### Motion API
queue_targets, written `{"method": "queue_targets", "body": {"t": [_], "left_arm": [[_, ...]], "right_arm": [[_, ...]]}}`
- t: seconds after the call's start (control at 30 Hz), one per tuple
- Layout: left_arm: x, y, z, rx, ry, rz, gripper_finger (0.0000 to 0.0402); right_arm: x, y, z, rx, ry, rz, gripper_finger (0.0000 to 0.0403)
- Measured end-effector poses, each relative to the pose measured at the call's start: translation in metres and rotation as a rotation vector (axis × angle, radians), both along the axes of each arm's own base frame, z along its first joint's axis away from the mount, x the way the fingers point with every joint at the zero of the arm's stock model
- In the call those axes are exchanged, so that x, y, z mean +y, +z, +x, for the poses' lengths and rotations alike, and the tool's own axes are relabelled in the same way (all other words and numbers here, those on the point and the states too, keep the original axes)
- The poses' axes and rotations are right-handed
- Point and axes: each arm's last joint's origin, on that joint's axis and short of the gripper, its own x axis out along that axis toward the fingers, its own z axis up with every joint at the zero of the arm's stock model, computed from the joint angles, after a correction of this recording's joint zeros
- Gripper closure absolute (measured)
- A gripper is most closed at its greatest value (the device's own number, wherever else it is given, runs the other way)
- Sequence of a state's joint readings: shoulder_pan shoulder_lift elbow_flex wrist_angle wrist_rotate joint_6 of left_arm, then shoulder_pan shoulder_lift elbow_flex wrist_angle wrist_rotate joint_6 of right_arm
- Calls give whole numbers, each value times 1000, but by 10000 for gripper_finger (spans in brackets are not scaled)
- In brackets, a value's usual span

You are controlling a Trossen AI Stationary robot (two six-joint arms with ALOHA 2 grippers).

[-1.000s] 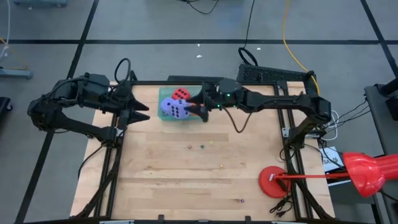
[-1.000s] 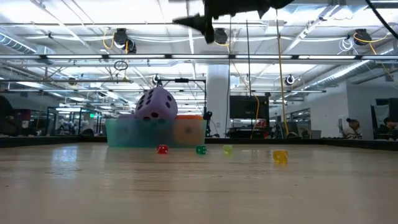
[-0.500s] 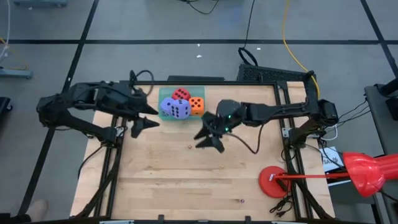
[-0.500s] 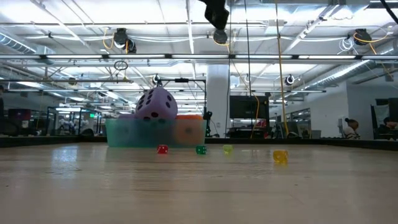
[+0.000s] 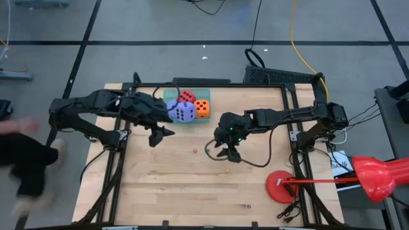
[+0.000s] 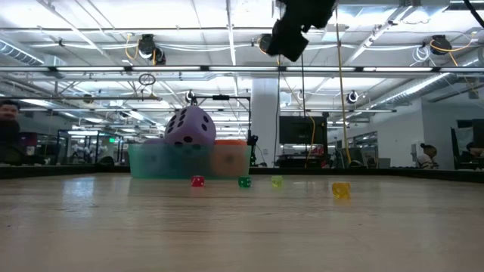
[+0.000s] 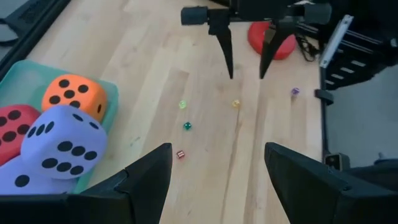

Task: Pick & Place Dice
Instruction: Put the small light green dice into the green bin

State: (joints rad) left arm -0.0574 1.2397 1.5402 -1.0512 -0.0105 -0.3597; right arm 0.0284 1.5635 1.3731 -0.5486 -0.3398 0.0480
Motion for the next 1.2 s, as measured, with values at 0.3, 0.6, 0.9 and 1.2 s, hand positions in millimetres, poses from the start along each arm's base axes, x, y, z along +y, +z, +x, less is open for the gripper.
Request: {"method": "queue_targets", "body": {"t": [0.3, 0.6, 0.9, 1.2], "left_arm": [[1, -8, 13, 30, 99, 0, 135], [2, -8, 15, 23, 165, -10, 135], [2, -8, 15, 22, 171, -13, 135], [2, -8, 15, 21, 170, -13, 135]], "right_arm": [[-5, -16, 1, -7, 148, -272, 205], [-8, -71, 8, 104, 240, -319, 216], [-14, -94, 9, 38, 116, -316, 230], [-30, -105, 5, 99, -143, -156, 232]]}}
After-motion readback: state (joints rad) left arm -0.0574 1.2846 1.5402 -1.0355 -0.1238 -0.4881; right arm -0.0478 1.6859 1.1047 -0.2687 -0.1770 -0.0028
